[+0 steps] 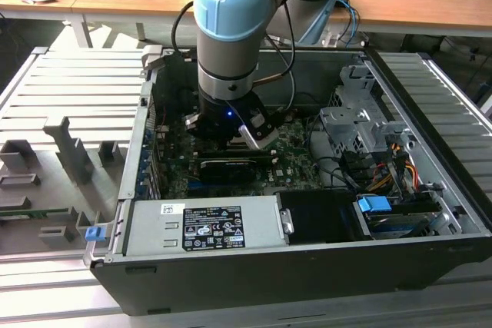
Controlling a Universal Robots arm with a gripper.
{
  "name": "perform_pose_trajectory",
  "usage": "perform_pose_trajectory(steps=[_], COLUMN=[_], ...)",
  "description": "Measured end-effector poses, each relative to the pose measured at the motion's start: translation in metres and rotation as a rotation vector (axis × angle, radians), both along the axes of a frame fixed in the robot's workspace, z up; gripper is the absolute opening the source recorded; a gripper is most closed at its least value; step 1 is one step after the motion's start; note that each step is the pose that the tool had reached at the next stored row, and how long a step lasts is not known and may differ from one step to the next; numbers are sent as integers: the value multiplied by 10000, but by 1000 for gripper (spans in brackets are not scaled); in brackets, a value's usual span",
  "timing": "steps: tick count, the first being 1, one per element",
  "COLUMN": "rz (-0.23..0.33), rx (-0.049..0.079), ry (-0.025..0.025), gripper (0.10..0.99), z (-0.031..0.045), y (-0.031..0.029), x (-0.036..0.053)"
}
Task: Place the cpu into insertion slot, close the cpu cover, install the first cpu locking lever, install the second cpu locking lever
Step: 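Install the second cpu locking lever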
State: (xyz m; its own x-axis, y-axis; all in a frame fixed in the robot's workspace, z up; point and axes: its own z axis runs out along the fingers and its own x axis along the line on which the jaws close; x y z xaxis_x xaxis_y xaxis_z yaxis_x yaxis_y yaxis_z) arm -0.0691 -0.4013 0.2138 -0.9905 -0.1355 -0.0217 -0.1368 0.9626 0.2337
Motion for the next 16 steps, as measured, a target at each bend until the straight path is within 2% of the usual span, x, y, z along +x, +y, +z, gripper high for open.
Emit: perform_pose_trajectory(steps=[7, 9, 10, 11, 16], rz=[0, 0, 1, 1, 2], rx=[250, 354, 487, 553, 780], ry=[-3, -3, -3, -4, -5], gripper=[106, 106, 106, 106, 106], z=[-98, -116, -126, -135, -172], y=[-1, -1, -2, -8, -16], x=[-25, -27, -34, -40, -67])
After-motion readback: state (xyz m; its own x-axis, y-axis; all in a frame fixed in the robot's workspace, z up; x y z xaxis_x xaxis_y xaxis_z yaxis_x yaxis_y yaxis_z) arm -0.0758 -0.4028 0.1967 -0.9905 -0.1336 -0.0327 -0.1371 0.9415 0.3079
